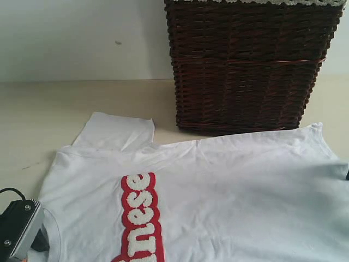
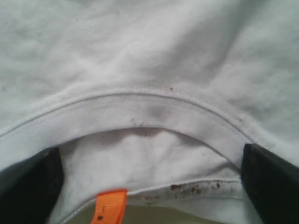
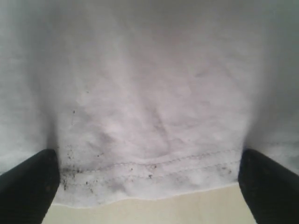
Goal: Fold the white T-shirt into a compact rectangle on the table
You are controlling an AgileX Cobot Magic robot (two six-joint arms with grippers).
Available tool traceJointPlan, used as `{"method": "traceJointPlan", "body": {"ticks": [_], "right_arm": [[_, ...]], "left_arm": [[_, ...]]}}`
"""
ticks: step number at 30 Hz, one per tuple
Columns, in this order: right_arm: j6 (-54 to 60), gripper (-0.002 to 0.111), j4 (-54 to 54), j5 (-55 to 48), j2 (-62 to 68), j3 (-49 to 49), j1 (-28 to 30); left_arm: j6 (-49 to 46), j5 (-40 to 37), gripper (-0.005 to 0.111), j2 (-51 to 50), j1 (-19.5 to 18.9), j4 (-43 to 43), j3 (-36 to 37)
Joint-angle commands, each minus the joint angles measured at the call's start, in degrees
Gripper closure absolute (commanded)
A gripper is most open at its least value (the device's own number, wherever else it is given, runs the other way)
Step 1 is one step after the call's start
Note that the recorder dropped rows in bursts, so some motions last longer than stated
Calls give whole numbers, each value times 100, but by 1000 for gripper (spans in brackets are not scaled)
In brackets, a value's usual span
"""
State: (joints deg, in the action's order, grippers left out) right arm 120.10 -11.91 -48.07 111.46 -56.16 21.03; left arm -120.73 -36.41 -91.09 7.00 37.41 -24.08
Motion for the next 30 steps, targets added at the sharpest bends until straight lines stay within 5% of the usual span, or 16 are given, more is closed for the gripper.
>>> {"method": "traceJointPlan", "body": {"ticks": [1, 7, 20, 30], "right_arm": [[48, 3, 541, 546, 199, 455, 30], [48, 15, 541, 1050, 208, 927, 30], [-395, 105, 541, 1248, 281, 1168, 30], [-632, 108, 541, 1248, 254, 1168, 30]], "left_arm": [[76, -6, 2, -141, 30, -117, 53], [76, -6, 2, -141, 30, -117, 53], [76, -6, 2, -141, 30, -117, 53], [76, -6, 2, -141, 30, -117, 53]]}}
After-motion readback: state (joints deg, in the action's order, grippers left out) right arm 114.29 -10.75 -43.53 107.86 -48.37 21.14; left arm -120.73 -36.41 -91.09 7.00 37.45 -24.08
